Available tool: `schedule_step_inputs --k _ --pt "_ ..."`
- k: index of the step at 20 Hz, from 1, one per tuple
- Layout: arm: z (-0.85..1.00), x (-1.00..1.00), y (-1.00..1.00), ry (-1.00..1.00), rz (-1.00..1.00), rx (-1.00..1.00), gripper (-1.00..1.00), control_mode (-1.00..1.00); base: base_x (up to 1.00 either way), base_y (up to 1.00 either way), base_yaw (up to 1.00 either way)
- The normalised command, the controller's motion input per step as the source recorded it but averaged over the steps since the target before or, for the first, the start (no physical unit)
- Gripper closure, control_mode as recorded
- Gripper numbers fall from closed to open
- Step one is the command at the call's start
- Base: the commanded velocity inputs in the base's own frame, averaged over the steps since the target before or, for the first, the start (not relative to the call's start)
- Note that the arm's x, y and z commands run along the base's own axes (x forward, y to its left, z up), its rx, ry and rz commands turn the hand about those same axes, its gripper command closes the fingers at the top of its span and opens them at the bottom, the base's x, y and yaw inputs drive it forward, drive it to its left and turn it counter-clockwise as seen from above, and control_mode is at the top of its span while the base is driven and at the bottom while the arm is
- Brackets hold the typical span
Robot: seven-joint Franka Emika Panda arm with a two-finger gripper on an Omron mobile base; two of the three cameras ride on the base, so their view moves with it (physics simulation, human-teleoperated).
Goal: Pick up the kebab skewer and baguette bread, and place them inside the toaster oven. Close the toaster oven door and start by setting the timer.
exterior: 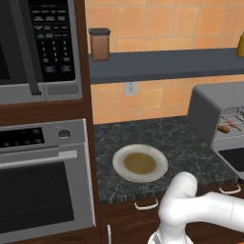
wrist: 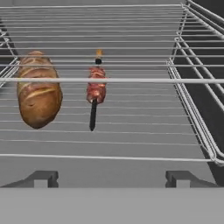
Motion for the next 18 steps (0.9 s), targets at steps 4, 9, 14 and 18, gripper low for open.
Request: schedule_step_inputs --k 4,9,14,18 --pt "0.02 -1.0 0.0 -0.21 0.01 0.0 -1.0 -1.0 0.0 0.0 0.0" --pt "-0.1 -1.0 0.0 -0.17 0.02 0.0 -1.0 -1.0 0.0 0.0 0.0" --pt "-0.47 -0.94 0.06 -0.09 0.02 0.0 -1.0 -1.0 0.0 0.0 0.0" --pt "-0.45 -0.76 0.0 -0.05 0.03 0.0 -1.0 -1.0 0.0 0.0 0.0"
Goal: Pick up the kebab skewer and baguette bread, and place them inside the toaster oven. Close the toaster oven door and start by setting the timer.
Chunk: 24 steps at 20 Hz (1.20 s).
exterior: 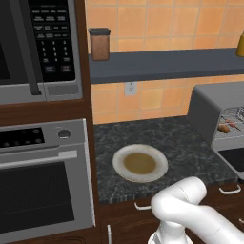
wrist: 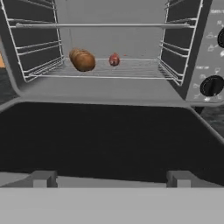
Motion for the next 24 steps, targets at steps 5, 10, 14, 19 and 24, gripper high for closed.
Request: schedule_step_inputs --k 5,10,14,19,24 --pt "-0.31 -0.56 0.0 -0.04 0.0 0.0 -1.0 -1.0 0.0 0.0 0.0" --pt "-0.6 -0.12 0.0 -0.09 0.0 0.0 -1.0 -1.0 0.0 0.0 0.0" --pt "-0.26 0.01 0.0 -0.13 0.02 0.01 -1.0 -1.0 0.0 0.0 0.0" --pt "-0.11 0.2 0.0 -0.1 0.02 0.05 -1.0 -1.0 0.0 0.0 0.0" --pt "0.01 0.22 0.0 -0.16 0.0 0.07 -1.0 -1.0 0.0 0.0 0.0"
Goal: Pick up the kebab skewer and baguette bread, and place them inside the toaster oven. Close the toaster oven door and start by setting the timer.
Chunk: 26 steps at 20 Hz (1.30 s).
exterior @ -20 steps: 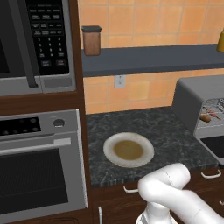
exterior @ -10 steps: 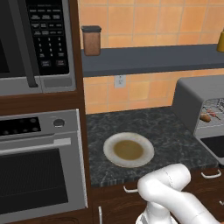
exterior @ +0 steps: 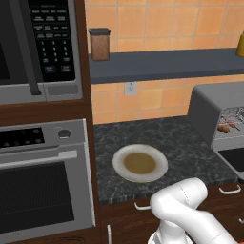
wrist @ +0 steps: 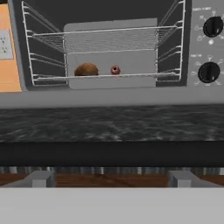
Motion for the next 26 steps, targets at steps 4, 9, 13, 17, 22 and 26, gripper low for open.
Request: schedule_step_inputs --k 4,9,13,17,22,26 --pt "0.06 0.0 0.0 -0.2 0.0 0.04 -1.0 -1.0 0.0 0.0 0.0" --pt "0.37 0.0 0.0 -0.26 0.0 0.04 -1.0 -1.0 0.0 0.0 0.0" --pt "0.38 0.0 0.0 -0.24 0.0 0.03 -1.0 -1.0 0.0 0.0 0.0" --pt "0.39 0.14 0.0 -0.22 0.0 0.04 -1.0 -1.0 0.0 0.0 0.0" --pt "0.36 0.3 0.0 -0.19 0.0 0.02 -1.0 -1.0 0.0 0.0 0.0" --pt "0.41 0.4 0.01 -0.19 0.0 0.02 -1.0 -1.0 0.0 0.0 0.0"
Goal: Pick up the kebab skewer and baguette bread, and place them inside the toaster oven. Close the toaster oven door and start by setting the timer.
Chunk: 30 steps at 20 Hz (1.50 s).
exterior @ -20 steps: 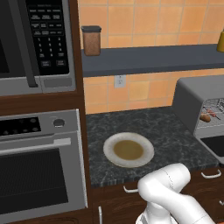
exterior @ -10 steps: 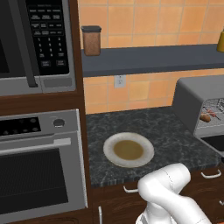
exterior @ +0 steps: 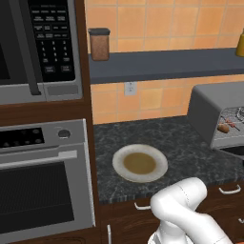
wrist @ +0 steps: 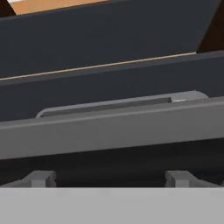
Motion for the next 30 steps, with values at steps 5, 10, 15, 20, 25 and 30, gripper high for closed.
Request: schedule_step_inputs --k 5,10,15,20,25,30 --pt "0.47 0.38 0.02 -0.21 0.0 0.01 -1.0 -1.0 0.0 0.0 0.0" --pt "0.52 0.37 0.0 -0.21 0.0 0.01 -1.0 -1.0 0.0 0.0 0.0" --pt "0.5 0.39 0.01 -0.2 0.0 0.0 -1.0 -1.0 0.0 0.0 0.0" --pt "0.52 0.37 0.01 -0.11 0.0 0.0 -1.0 -1.0 0.0 0.0 0.0" --pt "0.56 0.25 0.0 0.08 0.0 0.0 -1.0 -1.0 0.0 0.0 0.0" --pt "0.51 0.26 0.0 0.14 0.0 0.0 -1.0 -1.0 0.0 0.0 0.0"
